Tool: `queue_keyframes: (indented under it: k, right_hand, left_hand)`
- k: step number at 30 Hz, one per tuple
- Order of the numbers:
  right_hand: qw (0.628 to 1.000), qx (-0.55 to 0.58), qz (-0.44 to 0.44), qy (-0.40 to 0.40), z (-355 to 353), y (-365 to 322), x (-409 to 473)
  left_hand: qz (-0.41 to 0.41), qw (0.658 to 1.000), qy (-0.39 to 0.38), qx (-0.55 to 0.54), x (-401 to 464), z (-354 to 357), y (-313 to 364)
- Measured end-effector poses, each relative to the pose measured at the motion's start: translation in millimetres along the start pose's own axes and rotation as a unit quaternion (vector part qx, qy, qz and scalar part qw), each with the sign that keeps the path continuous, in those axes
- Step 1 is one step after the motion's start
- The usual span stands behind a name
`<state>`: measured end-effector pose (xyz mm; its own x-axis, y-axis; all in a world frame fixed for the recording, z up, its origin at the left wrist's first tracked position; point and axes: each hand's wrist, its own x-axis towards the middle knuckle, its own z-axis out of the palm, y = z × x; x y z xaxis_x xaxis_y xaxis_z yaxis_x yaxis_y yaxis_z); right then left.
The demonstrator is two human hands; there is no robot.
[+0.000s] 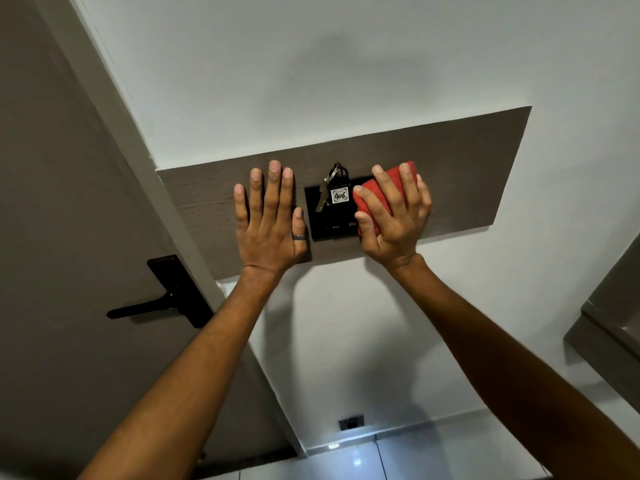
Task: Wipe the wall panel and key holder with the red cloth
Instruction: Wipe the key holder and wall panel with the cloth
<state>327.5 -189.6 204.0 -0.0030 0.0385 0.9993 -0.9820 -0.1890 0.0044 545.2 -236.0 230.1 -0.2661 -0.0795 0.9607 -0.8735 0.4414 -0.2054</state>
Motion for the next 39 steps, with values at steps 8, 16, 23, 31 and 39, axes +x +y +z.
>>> queue_keyframes:
  k: [8, 16, 23, 31, 39]
  right_hand:
    - [1.000, 0.003, -0.025, -0.005, -2, 10, -4]
    - [0.993, 0.031, -0.093, -0.061, -25, 24, -31]
    - [0.997, 0.013, -0.078, 0.025, 13, -63, -3]
    - [0.994, -0.052, -0.075, 0.056, 27, -65, -11]
    - [1.000, 0.013, -0.007, 0.012, 8, -51, -28]
  left_hand:
    - [-0.004, 1.000, -0.014, -0.013, 3, -4, 2]
    - [-0.002, 1.000, -0.011, -0.026, 1, -2, 1]
    - [0.000, 1.000, -0.010, -0.022, 2, -3, 0]
    - [-0.005, 1.000, -0.020, -0.023, 1, -3, 1]
    - [0.000, 1.000, -0.014, -0.018, 2, -4, 2]
